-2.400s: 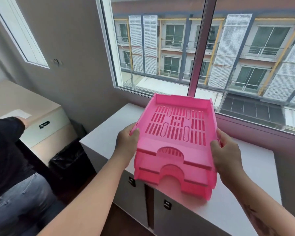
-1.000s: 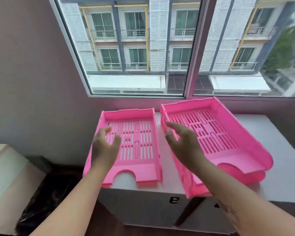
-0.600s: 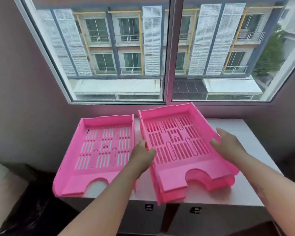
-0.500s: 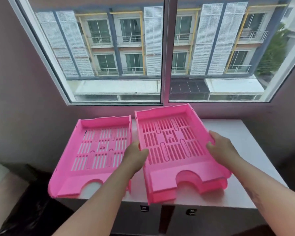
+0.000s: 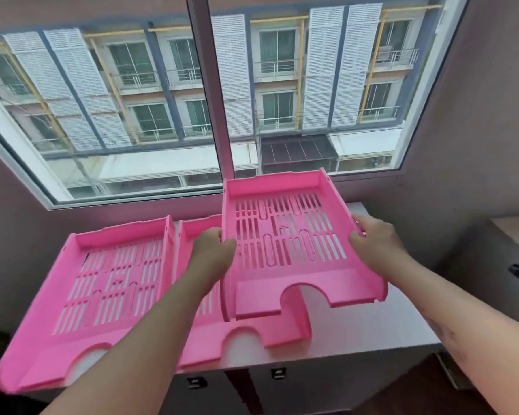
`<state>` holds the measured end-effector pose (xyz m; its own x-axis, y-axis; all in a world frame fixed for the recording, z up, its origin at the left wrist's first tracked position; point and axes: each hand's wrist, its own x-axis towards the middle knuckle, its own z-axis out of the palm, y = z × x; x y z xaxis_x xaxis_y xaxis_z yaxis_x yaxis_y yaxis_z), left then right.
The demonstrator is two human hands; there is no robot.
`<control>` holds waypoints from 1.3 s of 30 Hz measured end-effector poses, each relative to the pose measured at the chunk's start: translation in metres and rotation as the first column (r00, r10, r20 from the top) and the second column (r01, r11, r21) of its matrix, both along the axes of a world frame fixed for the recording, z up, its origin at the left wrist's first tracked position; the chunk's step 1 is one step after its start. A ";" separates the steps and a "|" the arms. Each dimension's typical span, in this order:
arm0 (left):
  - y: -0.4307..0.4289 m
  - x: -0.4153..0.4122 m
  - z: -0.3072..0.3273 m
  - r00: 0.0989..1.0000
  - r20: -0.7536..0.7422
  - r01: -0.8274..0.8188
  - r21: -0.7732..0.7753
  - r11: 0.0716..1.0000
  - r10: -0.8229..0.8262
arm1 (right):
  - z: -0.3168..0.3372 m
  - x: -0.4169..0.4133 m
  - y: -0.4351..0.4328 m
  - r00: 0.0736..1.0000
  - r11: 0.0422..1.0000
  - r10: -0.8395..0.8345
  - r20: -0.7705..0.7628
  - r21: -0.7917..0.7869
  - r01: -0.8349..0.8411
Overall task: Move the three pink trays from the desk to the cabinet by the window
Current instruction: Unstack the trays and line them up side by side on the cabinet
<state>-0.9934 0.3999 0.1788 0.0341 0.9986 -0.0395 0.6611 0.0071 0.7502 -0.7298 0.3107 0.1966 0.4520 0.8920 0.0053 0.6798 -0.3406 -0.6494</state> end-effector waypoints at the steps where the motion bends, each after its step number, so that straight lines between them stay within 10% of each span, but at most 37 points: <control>1: -0.001 0.018 0.001 0.999 0.012 0.035 0.000 0.999 -0.035 | 0.001 0.014 -0.007 0.999 0.999 -0.034 -0.009 0.010 0.034; 6: -0.018 0.100 -0.005 0.986 0.016 0.169 -0.073 0.983 -0.168 | -0.004 0.083 -0.046 0.980 0.980 -0.195 -0.033 0.035 0.196; 15: -0.037 0.136 -0.056 0.846 -0.466 0.238 -0.107 0.965 -0.260 | -0.065 0.121 -0.071 0.961 0.977 -0.215 -0.174 -0.050 0.209; 21: -0.059 0.124 -0.078 0.943 -0.174 0.261 -0.145 0.955 -0.284 | -0.093 0.125 -0.071 0.967 0.991 -0.135 -0.215 -0.055 0.126; 23: -0.071 0.116 -0.083 0.967 -0.084 0.230 -0.119 0.966 -0.241 | -0.101 0.123 -0.072 0.999 0.993 -0.034 0.019 -0.113 0.036; 25: -0.084 0.106 -0.090 0.970 -0.060 0.226 -0.111 0.968 -0.234 | -0.107 0.115 -0.068 0.877 0.988 0.134 0.462 -0.133 -0.080; 27: -0.094 0.099 -0.096 0.967 -0.064 0.237 -0.125 0.963 -0.246 | -0.108 0.096 -0.063 0.769 0.959 0.284 0.572 -0.180 -0.220; 39: -0.094 0.092 -0.105 0.951 -0.143 0.264 -0.085 0.961 -0.274 | -0.144 0.068 -0.025 0.813 0.832 0.493 0.310 -0.443 -0.335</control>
